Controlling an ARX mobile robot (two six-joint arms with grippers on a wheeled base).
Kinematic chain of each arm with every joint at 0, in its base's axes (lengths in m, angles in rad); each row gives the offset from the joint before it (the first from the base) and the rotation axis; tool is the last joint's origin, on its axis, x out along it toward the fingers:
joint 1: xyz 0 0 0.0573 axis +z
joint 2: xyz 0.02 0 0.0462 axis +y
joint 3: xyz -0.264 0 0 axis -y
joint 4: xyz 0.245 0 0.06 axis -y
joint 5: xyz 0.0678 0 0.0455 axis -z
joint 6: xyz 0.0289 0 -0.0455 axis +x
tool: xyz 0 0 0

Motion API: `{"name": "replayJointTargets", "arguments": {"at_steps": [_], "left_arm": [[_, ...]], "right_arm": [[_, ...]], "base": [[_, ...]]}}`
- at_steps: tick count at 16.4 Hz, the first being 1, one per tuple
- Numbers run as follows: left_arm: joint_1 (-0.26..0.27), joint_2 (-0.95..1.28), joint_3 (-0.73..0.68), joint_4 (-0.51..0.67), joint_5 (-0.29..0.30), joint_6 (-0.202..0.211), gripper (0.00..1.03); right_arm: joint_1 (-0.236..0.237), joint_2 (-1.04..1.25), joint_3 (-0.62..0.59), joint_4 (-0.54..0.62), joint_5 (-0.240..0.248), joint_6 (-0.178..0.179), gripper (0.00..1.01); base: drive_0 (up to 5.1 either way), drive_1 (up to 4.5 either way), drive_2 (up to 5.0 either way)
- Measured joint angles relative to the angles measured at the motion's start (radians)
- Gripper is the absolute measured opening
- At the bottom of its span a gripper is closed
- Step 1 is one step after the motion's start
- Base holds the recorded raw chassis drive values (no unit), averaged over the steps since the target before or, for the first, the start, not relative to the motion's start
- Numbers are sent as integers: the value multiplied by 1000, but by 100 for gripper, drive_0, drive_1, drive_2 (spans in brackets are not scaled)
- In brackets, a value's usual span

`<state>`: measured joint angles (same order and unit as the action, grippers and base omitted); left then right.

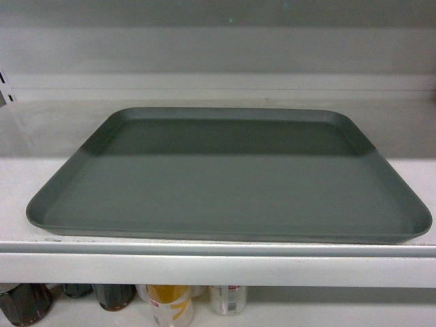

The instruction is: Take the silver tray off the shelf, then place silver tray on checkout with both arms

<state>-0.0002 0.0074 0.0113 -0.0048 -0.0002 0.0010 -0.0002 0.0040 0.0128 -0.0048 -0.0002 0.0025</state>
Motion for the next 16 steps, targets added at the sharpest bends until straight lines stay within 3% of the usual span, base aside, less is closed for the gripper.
{"name": "replayJointTargets", "arguments": {"at_steps": [5,6,7,8,9,10,12,16], "left_arm": [[0,0,0,0,0,0,98],[-7,6,5,-30,-19,-5,98],[-51,59,45,-139,-111,-31,98],[-84,137,91,-200,-187,-39,98],[-88,179,109,-177,-210,-42,98],[-89,200,123,-142,-217,-42,98],[-77,261,166,-48,-194,-37,98],[-61,552,188,215,-81,0,98]], "right_arm": [[0,0,0,0,0,0,98],[0,0,0,0,0,0,98],[0,0,0,-2,-1,0,98],[-27,21,7,-36,-71,9,98],[-59,89,10,0,-139,14,98],[-75,157,14,49,-171,25,98],[-57,283,28,172,-216,30,98],[36,705,120,509,-205,61,98]], "base": [[0,0,0],[0,0,0],[0,0,0],[0,0,0],[0,0,0],[0,0,0],[0,0,0],[0,0,0]]}}
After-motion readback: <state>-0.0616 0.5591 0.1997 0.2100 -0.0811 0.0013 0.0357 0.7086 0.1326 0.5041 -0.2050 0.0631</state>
